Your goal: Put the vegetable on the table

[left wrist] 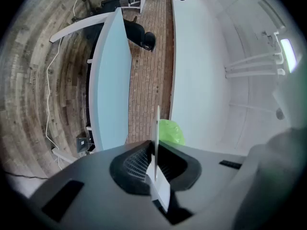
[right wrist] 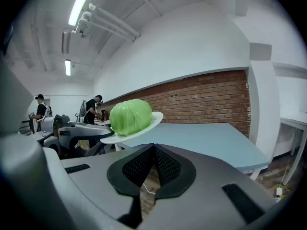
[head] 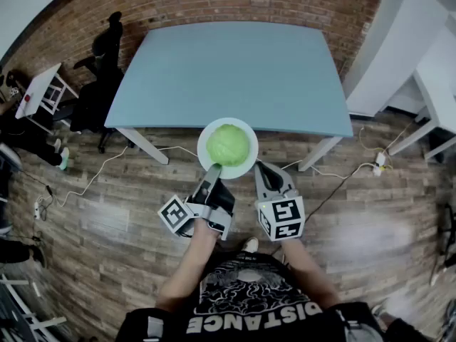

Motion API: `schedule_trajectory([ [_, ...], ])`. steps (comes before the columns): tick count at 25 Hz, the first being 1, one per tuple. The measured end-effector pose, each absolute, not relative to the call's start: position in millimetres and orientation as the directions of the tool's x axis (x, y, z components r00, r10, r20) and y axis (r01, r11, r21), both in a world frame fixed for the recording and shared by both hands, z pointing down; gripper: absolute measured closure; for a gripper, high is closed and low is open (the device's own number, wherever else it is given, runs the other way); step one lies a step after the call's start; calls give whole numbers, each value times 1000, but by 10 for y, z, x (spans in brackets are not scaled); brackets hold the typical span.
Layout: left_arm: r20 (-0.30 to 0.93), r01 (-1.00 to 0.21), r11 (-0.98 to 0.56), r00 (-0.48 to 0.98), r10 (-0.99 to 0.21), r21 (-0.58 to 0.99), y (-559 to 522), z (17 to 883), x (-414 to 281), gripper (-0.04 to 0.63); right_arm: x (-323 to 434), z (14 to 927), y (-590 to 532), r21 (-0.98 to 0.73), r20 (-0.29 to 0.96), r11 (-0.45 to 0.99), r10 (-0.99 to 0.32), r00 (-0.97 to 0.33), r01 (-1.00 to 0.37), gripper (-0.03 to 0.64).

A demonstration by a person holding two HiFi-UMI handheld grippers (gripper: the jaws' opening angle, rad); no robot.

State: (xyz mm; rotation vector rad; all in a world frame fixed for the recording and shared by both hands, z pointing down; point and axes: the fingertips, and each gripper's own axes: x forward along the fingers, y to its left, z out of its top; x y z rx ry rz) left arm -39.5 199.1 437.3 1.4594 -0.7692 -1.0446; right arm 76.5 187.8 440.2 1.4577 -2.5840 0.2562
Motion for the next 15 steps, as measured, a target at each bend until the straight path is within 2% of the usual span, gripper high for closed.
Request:
schedule_trajectory([
  [15,-182,99,-156,390,-903,983,1987,4434,-151,572,982,4446,1896,-85,223,520,-822,-524,-850,607],
])
